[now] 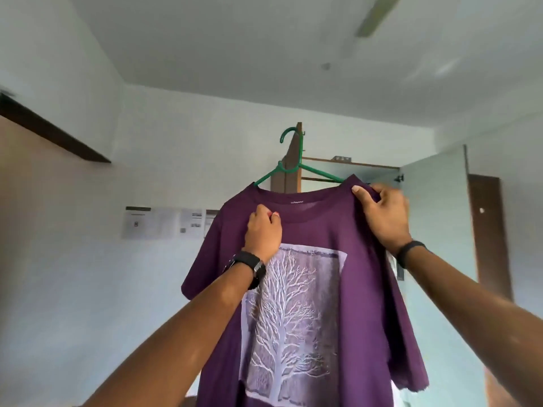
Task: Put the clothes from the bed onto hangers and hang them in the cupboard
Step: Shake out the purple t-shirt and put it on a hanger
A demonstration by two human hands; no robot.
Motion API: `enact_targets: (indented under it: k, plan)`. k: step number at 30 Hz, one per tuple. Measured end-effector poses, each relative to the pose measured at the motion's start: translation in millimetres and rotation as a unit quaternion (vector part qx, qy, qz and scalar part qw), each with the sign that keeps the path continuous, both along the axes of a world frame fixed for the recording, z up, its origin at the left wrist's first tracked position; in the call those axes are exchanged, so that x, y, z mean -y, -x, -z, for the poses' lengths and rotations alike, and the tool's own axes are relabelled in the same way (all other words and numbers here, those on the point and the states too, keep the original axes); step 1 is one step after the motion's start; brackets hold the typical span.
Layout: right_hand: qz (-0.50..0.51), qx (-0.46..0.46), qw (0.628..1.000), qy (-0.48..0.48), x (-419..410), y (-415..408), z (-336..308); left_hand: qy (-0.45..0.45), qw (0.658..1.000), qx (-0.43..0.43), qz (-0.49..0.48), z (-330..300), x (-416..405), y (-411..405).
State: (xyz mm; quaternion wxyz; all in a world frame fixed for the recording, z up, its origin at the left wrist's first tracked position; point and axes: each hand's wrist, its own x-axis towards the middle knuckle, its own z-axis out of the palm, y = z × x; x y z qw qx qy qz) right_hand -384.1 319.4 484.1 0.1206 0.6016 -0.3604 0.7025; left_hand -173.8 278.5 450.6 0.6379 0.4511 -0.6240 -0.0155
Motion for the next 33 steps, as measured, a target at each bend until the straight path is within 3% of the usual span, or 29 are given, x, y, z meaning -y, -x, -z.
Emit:
enact_targets:
  k: [5,13,20,25,33]
  plan:
    - [0.101,-0.026,0.995,-0.002,33.6,73.3,-2.3,-0.061,0.992,0.041,0.099,2.4,57.4,94.3]
    - [0.19,-0.013,0.982,-0.003,128.7,200.5,-14.1,-0.064,0.976,0.102,0.179,0.5,176.1,243.9]
    - [0.189,0.011,0.982,-0.012,242.8,295.0,-37.3,-0.08,0.969,0.151,0.178,-30.4,285.3,349.9]
    - [0.193,0.039,0.98,-0.032,346.2,344.7,-25.3,-0.126,0.948,0.258,0.137,-16.1,384.6,394.7]
    - [0.202,0.001,0.979,-0.023,539.8,406.9,-6.1,-0.149,0.934,0.3,0.123,5.7,571.2,454.0]
